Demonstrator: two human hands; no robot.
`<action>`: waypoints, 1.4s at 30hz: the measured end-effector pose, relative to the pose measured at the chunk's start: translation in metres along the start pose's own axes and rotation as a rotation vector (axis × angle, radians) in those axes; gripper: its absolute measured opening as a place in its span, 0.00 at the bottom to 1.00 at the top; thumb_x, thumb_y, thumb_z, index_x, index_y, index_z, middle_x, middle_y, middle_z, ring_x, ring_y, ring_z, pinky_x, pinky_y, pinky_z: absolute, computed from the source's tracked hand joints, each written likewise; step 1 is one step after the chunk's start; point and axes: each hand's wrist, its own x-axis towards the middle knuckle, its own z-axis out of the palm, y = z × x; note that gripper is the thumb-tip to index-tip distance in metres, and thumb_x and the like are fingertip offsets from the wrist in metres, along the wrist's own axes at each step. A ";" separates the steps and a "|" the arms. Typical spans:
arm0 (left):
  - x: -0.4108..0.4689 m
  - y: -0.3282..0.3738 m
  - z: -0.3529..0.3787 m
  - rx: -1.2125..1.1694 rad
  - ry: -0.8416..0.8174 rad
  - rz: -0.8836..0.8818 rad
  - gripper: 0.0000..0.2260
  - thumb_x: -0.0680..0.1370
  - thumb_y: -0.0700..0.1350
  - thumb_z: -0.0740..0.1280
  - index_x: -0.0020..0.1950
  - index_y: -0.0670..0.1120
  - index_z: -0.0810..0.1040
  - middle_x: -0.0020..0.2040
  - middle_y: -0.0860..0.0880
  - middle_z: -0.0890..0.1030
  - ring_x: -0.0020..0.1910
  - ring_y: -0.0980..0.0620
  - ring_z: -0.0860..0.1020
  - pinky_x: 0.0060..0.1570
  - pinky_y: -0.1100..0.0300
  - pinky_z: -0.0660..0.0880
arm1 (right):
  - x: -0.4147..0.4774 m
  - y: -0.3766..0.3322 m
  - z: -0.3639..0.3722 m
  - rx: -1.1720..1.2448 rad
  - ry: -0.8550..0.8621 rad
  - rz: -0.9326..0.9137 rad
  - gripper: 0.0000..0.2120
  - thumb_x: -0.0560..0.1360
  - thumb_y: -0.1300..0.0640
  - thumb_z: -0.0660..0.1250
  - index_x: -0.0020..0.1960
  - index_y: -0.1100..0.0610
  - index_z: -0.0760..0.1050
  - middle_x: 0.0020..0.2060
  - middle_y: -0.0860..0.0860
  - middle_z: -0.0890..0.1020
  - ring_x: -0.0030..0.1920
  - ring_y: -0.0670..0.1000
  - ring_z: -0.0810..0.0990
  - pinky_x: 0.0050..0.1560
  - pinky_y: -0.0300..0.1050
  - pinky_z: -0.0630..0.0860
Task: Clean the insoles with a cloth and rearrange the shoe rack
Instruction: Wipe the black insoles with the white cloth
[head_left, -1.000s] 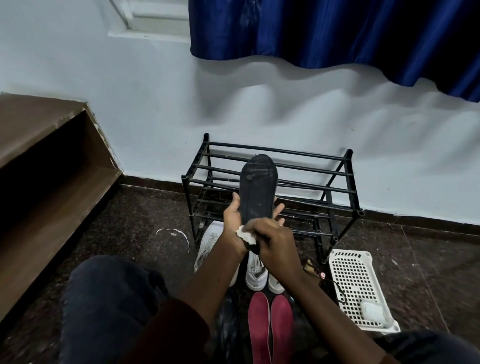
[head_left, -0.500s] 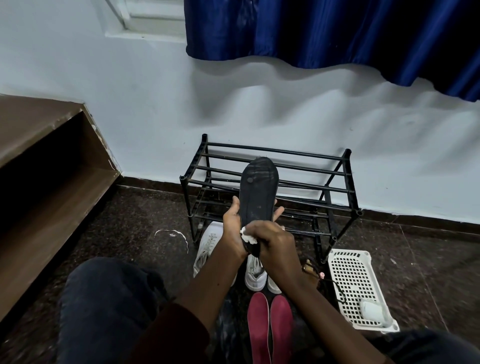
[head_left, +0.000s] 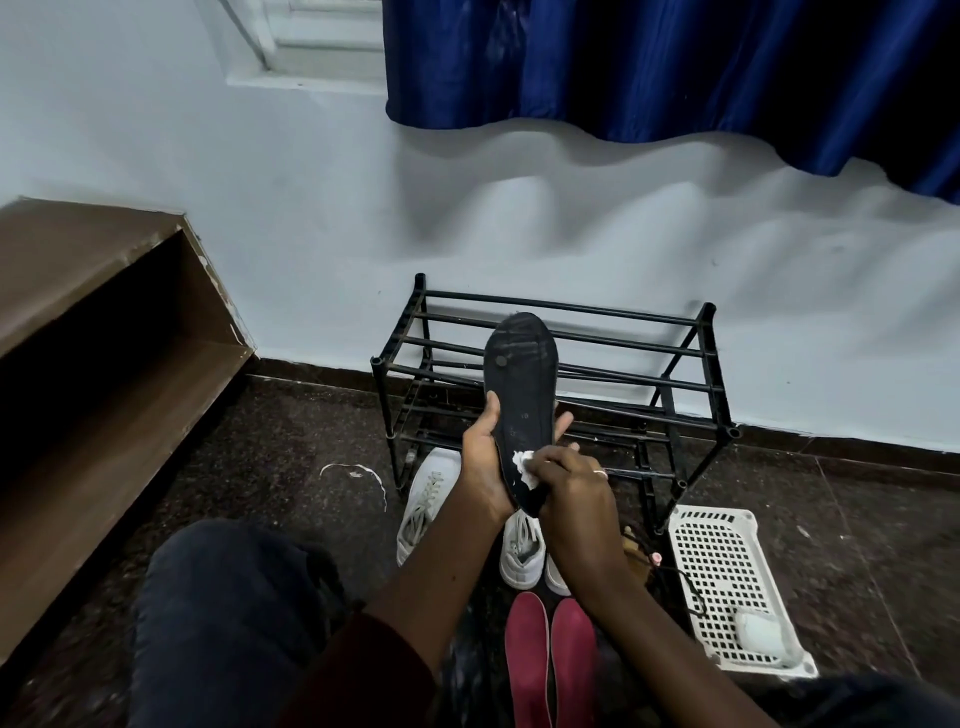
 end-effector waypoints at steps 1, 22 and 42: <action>0.000 0.001 0.000 -0.003 0.003 0.019 0.30 0.79 0.63 0.52 0.66 0.39 0.72 0.56 0.42 0.79 0.54 0.44 0.80 0.56 0.45 0.74 | -0.002 -0.002 0.000 0.029 -0.013 0.012 0.18 0.57 0.76 0.67 0.43 0.61 0.82 0.41 0.54 0.82 0.38 0.58 0.80 0.39 0.47 0.79; 0.003 0.006 -0.013 0.008 -0.070 0.049 0.35 0.79 0.66 0.46 0.58 0.42 0.82 0.61 0.42 0.78 0.60 0.41 0.76 0.63 0.41 0.65 | -0.001 -0.004 -0.007 0.079 -0.011 0.228 0.13 0.62 0.77 0.69 0.41 0.63 0.83 0.37 0.59 0.82 0.36 0.57 0.81 0.41 0.34 0.67; -0.002 0.000 -0.015 -0.032 -0.047 0.024 0.31 0.79 0.64 0.51 0.66 0.41 0.74 0.65 0.39 0.75 0.63 0.38 0.73 0.61 0.43 0.70 | 0.011 -0.007 -0.011 0.108 0.017 0.317 0.08 0.69 0.72 0.69 0.44 0.64 0.83 0.42 0.60 0.82 0.42 0.57 0.82 0.45 0.27 0.64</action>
